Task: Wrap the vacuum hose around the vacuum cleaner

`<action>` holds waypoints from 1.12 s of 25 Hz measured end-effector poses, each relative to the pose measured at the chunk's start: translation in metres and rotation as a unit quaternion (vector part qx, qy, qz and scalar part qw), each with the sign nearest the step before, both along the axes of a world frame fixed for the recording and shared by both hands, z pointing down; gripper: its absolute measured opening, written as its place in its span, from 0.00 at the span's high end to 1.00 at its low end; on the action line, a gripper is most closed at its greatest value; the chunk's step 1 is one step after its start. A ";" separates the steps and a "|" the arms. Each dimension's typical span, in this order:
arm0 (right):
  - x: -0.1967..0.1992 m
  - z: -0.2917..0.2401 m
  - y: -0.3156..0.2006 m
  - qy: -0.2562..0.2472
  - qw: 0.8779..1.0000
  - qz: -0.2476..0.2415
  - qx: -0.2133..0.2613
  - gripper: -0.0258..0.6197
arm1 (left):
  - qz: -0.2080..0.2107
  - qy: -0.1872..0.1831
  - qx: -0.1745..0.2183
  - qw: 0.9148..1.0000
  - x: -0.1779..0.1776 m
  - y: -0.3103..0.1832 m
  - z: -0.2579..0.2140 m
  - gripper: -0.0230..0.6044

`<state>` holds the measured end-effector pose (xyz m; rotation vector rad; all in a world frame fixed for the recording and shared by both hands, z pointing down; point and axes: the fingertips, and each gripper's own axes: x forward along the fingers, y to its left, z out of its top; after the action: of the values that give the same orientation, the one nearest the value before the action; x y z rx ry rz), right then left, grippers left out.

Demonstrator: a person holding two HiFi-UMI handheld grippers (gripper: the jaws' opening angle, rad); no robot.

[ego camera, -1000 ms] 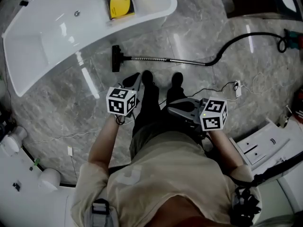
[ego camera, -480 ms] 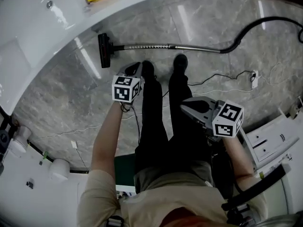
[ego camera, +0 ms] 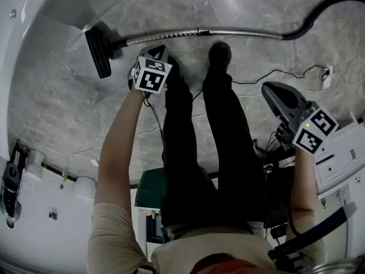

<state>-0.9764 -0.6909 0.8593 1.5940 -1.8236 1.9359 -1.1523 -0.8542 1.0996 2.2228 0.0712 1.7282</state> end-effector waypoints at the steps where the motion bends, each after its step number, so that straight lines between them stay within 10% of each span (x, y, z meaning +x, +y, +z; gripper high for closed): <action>1: -0.001 0.008 0.005 -0.004 1.000 -0.001 -0.005 0.95 | 0.034 -0.009 0.007 0.999 0.001 0.002 0.015 0.95; 7: -0.038 0.045 0.032 -0.045 0.998 -0.042 -0.024 0.95 | 0.185 -0.065 0.040 0.980 -0.010 0.006 0.096 0.95; 12: -0.044 0.061 0.044 -0.061 0.997 -0.026 -0.036 0.95 | 0.310 -0.120 0.071 0.940 -0.024 0.010 0.144 0.45; 19: -0.049 0.075 0.049 -0.082 0.995 -0.013 -0.049 0.95 | 0.381 -0.159 0.139 0.900 -0.033 -0.002 0.197 0.45; 28: -0.059 0.078 0.041 -0.101 0.993 0.005 -0.057 0.95 | 0.394 -0.191 0.142 0.888 -0.031 -0.005 0.203 0.46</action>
<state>-1.0356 -0.6503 0.9371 1.4233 -1.7369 2.2335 -1.1837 -0.8588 1.3024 2.1311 0.7693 2.7274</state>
